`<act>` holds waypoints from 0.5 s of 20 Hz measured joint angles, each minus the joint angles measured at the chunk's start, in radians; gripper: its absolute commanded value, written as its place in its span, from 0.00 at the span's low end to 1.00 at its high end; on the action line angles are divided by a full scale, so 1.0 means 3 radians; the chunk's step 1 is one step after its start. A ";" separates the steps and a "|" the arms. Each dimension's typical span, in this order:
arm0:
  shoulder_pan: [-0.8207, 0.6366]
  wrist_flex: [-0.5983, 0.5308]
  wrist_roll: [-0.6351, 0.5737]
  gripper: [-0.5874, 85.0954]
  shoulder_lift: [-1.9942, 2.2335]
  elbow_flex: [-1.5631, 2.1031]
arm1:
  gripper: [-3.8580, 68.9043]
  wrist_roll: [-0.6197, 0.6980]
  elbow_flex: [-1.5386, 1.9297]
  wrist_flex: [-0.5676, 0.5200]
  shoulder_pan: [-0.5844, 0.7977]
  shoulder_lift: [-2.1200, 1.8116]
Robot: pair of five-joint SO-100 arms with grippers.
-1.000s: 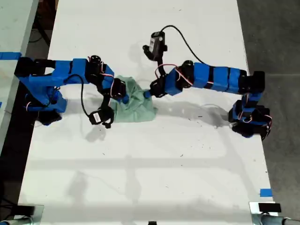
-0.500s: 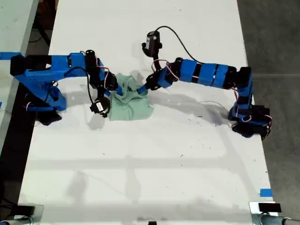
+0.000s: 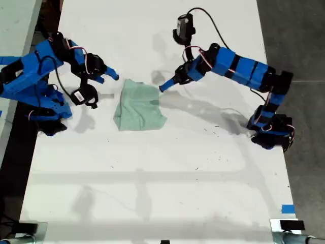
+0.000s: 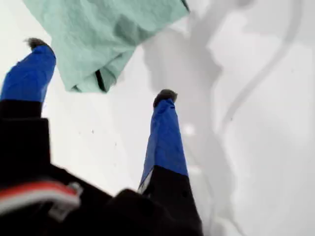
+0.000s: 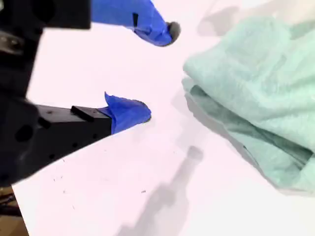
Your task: Fold t shirt
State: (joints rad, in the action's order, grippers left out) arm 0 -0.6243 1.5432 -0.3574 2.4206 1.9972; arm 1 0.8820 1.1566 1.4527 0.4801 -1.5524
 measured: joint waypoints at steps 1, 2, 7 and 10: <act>0.0082 0.0015 0.0072 0.07 0.0368 0.0102 | 0.24 -0.0189 0.0251 0.0199 -0.0046 -0.0327; 0.0220 -0.0005 0.0225 0.05 0.0777 0.0281 | 0.09 -0.0363 0.0578 0.0307 -0.0128 -0.0680; 0.1268 -0.0926 0.1227 0.01 0.3472 0.2321 | 0.07 -0.1243 0.2613 0.0261 -0.0864 -0.2935; 0.1565 -0.1871 0.1319 0.01 0.3676 0.3636 | 0.07 -0.1703 0.3850 -0.0041 -0.1263 -0.4070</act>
State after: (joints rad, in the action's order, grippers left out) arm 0 -0.1549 0.9817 0.0383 3.5236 3.0879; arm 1 0.3712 2.3117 1.4404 0.1012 -2.7734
